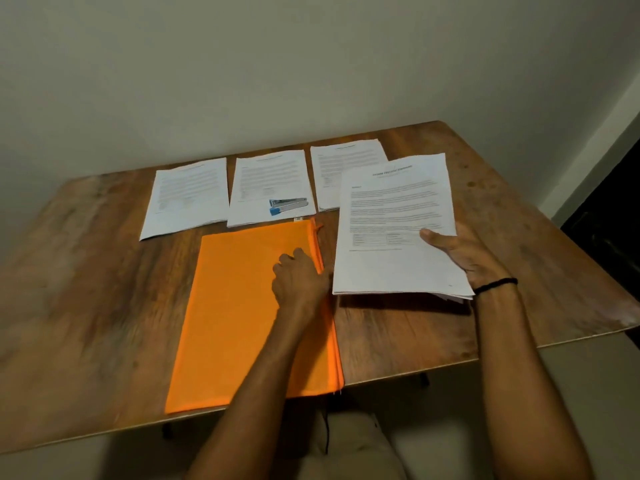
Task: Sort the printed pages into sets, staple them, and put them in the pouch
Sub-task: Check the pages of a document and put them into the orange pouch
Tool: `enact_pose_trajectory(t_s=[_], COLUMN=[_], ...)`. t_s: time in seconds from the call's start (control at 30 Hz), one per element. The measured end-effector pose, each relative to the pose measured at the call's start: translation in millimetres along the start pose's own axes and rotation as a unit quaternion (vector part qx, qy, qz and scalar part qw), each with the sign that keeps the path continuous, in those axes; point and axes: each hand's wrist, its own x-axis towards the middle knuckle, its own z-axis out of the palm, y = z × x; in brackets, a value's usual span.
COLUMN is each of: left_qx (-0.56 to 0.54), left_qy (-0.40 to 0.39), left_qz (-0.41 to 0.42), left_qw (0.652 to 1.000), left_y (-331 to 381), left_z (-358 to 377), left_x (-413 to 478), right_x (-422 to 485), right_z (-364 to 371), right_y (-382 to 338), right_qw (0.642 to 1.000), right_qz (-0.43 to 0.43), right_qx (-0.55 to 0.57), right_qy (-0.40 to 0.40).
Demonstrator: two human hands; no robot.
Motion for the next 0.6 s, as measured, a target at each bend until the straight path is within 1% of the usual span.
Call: enact_pose_trajectory(t_s=[0.07, 0.13, 0.2, 0.27, 0.4, 0.53, 0.6], left_qx=[0.056, 0.055, 0.039, 0.008, -0.116, -0.146, -0.155], left_qy=[0.028, 0.048, 0.052, 0.049, 0.046, 0.031, 0.025], left_qz=[0.009, 0.011, 0.013, 0.005, -0.053, -0.09, -0.095], left_qw=[0.998, 0.997, 0.998, 0.999, 0.991, 0.985, 0.983], left_y=[-1, 0, 2, 1, -14, -21, -24], left_z=[10, 9, 8, 4, -4, -12, -13], left_x=[-5, -6, -5, -3, 7, 12, 16], right_x=[-6, -12, -20, -27, -38, -43, -44], right_z=[-3, -4, -4, -4, -2, 6, 10], right_y=[2, 3, 4, 5, 6, 2, 2], right_qw=[1.0, 0.999, 0.997, 0.994, 0.987, 0.986, 0.984], right_qz=[0.018, 0.032, 0.047, 0.064, 0.094, 0.101, 0.104], right_qx=[-0.02, -0.031, -0.043, -0.064, -0.099, -0.102, -0.105], right_qy=[-0.005, -0.017, -0.036, -0.059, -0.088, -0.083, -0.095])
